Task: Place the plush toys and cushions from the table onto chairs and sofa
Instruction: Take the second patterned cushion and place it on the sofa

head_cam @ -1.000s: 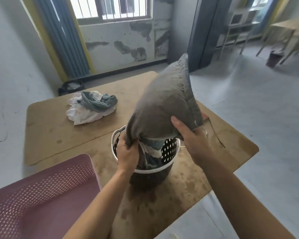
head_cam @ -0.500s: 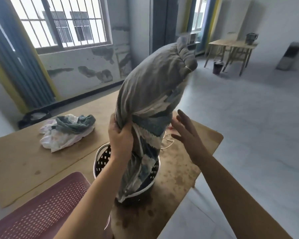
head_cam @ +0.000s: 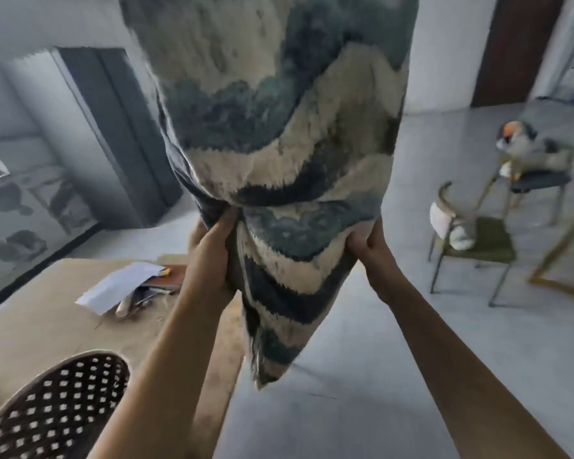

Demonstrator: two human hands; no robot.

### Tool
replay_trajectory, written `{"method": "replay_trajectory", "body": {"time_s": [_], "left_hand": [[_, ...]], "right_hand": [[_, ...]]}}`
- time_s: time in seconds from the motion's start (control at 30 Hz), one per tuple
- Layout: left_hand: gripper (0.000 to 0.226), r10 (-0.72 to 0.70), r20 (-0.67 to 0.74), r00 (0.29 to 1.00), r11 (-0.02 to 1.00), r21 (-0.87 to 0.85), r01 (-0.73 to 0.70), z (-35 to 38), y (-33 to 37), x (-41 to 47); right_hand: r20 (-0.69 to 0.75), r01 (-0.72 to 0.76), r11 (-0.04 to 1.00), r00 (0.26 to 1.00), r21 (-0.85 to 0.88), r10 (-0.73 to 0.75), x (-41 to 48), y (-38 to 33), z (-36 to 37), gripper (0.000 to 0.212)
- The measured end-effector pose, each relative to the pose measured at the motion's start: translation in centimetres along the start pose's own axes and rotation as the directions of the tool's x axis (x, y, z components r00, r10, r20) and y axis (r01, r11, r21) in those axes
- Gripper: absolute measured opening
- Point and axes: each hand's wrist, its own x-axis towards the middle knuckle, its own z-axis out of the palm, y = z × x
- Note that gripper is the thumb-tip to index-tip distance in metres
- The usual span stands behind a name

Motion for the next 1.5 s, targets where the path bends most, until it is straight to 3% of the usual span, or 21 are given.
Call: {"method": "replay_trajectory", "body": {"time_s": [0.13, 0.2, 0.27, 0.4, 0.47, 0.6, 0.67, 0.73, 0.83, 0.9, 1.0, 1.1, 1.17, 1.27, 1.33, 1.43, 1.5], "left_hand": [[0.013, -0.128, 0.217, 0.968, 0.992, 0.022, 0.126, 14.2, -7.0, -2.2], [0.019, -0.188, 0.358, 0.914, 0.981, 0.033, 0.189, 21.1, -10.6, -3.5], [0.026, -0.255, 0.479, 0.84, 0.964, 0.052, 0.262, 27.7, -13.8, -5.4], [0.034, -0.351, 0.672, 0.652, 0.923, 0.128, 0.364, 39.7, -19.6, -9.6], [0.036, -0.344, 0.734, 0.586, 0.932, 0.19, 0.31, 44.9, -22.2, -10.8], [0.042, -0.358, 0.788, 0.5, 0.92, 0.39, 0.045, 54.0, -29.4, -11.4], [0.044, -0.331, 0.816, 0.473, 0.919, 0.393, -0.035, 58.5, -34.1, -11.9], [0.049, -0.331, 0.836, 0.437, 0.923, 0.383, -0.032, 63.3, -39.0, -12.9], [0.078, -0.315, 0.88, 0.355, 0.939, 0.343, -0.017, 71.5, -44.7, -15.2], [0.086, -0.326, 0.89, 0.319, 0.944, 0.325, 0.058, 77.3, -46.9, -16.7], [0.071, -0.368, 0.893, 0.259, 0.929, 0.343, 0.138, 86.8, -48.2, -19.7], [0.054, -0.416, 0.893, 0.173, 0.907, 0.392, 0.156, 95.5, -49.8, -23.9], [0.052, -0.45, 0.887, 0.104, 0.888, 0.432, 0.161, 100.8, -51.5, -27.4], [0.063, -0.441, 0.897, 0.036, 0.891, 0.433, 0.136, 108.4, -54.9, -33.2], [0.07, -0.428, 0.904, -0.001, 0.898, 0.425, 0.116, 113.4, -57.1, -37.4], [0.054, -0.438, 0.899, 0.005, 0.892, 0.433, 0.127, 120.7, -59.5, -43.4], [0.041, -0.438, 0.896, 0.076, 0.893, 0.424, 0.154, 125.5, -60.3, -46.3]], "right_hand": [[-0.197, -0.049, 0.996, 0.978, 0.068, 0.062, -3.5, -0.3, -18.1, 0.124], [-0.329, -0.043, 0.98, 0.938, 0.194, 0.107, -6.2, -0.4, -26.8, 0.128], [-0.451, -0.028, 0.965, 0.88, 0.262, 0.148, -9.0, -0.7, -33.8, 0.117], [-0.617, -0.032, 0.92, 0.733, 0.391, 0.288, -13.8, -0.6, -43.7, 0.052], [-0.719, -0.048, 0.926, 0.616, 0.374, 0.322, -15.5, -0.5, -48.2, 0.052], [-0.914, -0.046, 0.95, 0.261, 0.308, 0.309, -17.2, 1.2, -57.0, 0.101], [-0.957, -0.06, 0.963, 0.116, 0.262, 0.267, -17.4, 2.3, -61.6, 0.1], [-0.979, -0.109, 0.975, 0.028, 0.196, 0.2, -17.0, 3.3, -66.6, 0.088], [-0.991, -0.203, 0.97, -0.024, 0.131, 0.129, -16.1, 3.7, -75.1, 0.053], [-0.995, -0.28, 0.956, -0.065, 0.094, 0.079, -16.2, 2.3, -80.4, 0.056], [-0.992, -0.338, 0.94, -0.13, 0.041, -0.003, -17.8, -0.5, -87.6, 0.077], [-0.983, -0.309, 0.951, -0.183, 0.029, -0.029, -21.0, -2.7, -93.5, 0.079], [-0.978, -0.273, 0.962, -0.205, 0.022, -0.036, -23.5, -3.4, -97.3, 0.071], [-0.972, -0.231, 0.973, -0.235, 0.024, -0.031, -27.2, -3.1, -104.1, 0.04], [-0.963, -0.219, 0.975, -0.267, 0.027, -0.033, -29.7, -2.3, -109.8, 0.034], [-0.956, -0.177, 0.984, -0.289, 0.007, -0.045, -32.8, -2.9, -118.5, 0.043], [-0.958, -0.17, 0.985, -0.283, 0.001, -0.048, -34.2, -4.4, -124.0, 0.047]]}}
